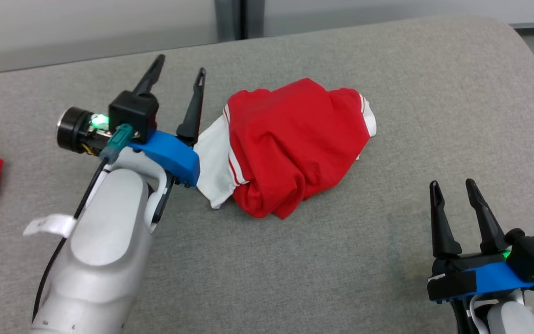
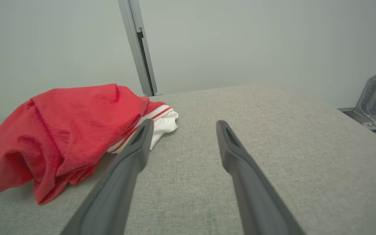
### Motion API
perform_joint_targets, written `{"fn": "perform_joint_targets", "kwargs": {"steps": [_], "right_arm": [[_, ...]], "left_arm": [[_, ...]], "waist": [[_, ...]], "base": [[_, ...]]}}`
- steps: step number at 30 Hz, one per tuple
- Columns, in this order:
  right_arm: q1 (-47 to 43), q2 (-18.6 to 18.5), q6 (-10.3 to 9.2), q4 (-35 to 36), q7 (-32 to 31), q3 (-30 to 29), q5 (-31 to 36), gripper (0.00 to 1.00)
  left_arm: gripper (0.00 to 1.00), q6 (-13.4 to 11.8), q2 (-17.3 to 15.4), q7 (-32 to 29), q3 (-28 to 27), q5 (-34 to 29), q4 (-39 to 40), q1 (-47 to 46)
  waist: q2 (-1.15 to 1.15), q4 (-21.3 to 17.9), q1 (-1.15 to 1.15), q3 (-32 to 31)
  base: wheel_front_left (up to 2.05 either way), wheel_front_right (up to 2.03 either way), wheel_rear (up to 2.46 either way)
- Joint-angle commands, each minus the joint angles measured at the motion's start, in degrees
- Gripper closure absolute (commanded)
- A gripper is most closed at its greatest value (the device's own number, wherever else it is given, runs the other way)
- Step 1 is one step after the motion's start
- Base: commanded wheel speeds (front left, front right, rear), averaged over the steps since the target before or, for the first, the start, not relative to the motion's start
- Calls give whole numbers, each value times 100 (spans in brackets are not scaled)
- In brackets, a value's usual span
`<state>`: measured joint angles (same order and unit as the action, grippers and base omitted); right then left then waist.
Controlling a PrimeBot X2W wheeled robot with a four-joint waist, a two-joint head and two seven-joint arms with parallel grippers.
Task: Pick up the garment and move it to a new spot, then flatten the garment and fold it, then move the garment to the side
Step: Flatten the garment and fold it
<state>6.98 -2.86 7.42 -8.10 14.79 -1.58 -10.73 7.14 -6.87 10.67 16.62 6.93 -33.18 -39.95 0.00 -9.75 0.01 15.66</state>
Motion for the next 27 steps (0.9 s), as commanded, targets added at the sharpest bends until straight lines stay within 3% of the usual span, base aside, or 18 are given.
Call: {"fn": "perform_joint_targets", "kwargs": {"steps": [1,13,24,25,26,27], "right_arm": [[116,-4,14,-14,36,-7,-56,0],[304,-3,13,1,47,-71,-97,0],[322,-3,13,11,49,-109,-75,0],[322,-3,13,6,48,-108,-73,0],[325,-3,13,2,48,-103,-71,0],[330,-3,13,0,48,-100,-70,0]], "left_arm": [[0,37,-27,-58,109,39,-183,-133],[0,29,-124,-592,1492,708,-1952,-641],[0,29,-151,-1047,1920,963,-3109,-742],[6,29,-130,-1096,1946,1012,-3181,-719],[50,29,-116,-1145,1976,1060,-3240,-707],[71,29,-108,-1173,2015,1094,-3275,-709]], "waist": [[0,-41,-1,59],[0,-261,-1,359],[0,-273,-1,364],[0,-267,-1,353],[0,-263,-1,343],[0,-257,-1,331]], "base": [[0,0,0],[0,0,0],[0,0,0],[0,0,0],[0,0,0],[0,0,0]]}}
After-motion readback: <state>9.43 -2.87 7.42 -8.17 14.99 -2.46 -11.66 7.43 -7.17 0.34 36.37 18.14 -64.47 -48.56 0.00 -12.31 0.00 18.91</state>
